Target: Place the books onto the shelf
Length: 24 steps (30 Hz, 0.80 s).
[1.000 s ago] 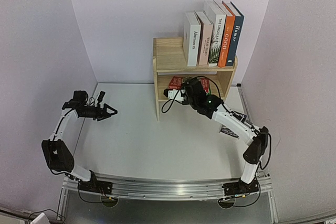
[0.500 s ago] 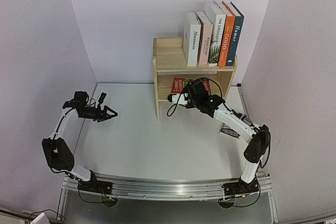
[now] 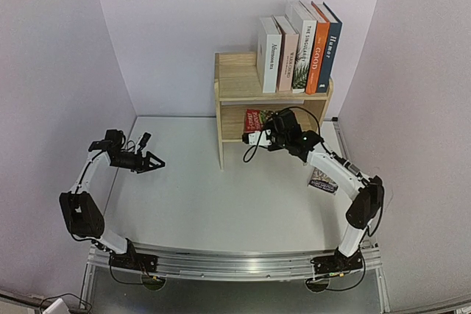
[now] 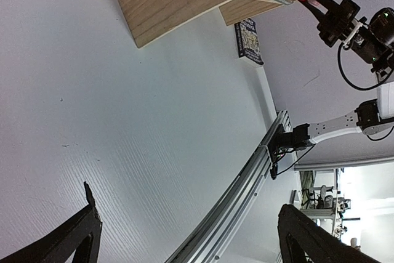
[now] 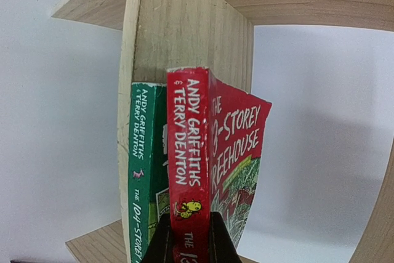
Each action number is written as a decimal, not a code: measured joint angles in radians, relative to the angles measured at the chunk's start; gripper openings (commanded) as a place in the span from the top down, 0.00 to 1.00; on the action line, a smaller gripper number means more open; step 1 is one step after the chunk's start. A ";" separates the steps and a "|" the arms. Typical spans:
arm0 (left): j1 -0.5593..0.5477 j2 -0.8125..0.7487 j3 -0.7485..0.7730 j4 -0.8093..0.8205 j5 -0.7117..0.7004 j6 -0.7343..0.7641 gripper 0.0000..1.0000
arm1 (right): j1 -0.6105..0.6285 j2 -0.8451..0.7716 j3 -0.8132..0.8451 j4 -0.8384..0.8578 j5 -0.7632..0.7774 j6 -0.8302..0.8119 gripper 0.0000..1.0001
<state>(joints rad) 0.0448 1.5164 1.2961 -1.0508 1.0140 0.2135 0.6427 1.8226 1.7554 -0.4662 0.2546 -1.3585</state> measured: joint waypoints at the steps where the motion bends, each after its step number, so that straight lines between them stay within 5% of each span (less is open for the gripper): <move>1: 0.000 0.002 0.000 0.000 -0.002 0.000 0.00 | -0.002 -0.001 -0.001 -0.001 -0.005 -0.002 1.00; 20: 0.000 0.009 0.000 0.000 -0.023 0.001 0.00 | -0.015 0.010 0.012 -0.022 -0.053 -0.034 1.00; 22: 0.000 0.009 0.000 0.000 -0.023 0.001 0.00 | -0.016 0.011 0.012 -0.022 -0.055 -0.037 0.92; 24: 0.000 0.009 0.000 0.000 -0.023 0.001 0.00 | -0.016 0.011 0.012 -0.022 -0.055 -0.039 0.73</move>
<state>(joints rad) 0.0448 1.5256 1.2964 -1.0508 0.9913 0.2141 0.6266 1.8336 1.7672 -0.4885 0.1997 -1.3973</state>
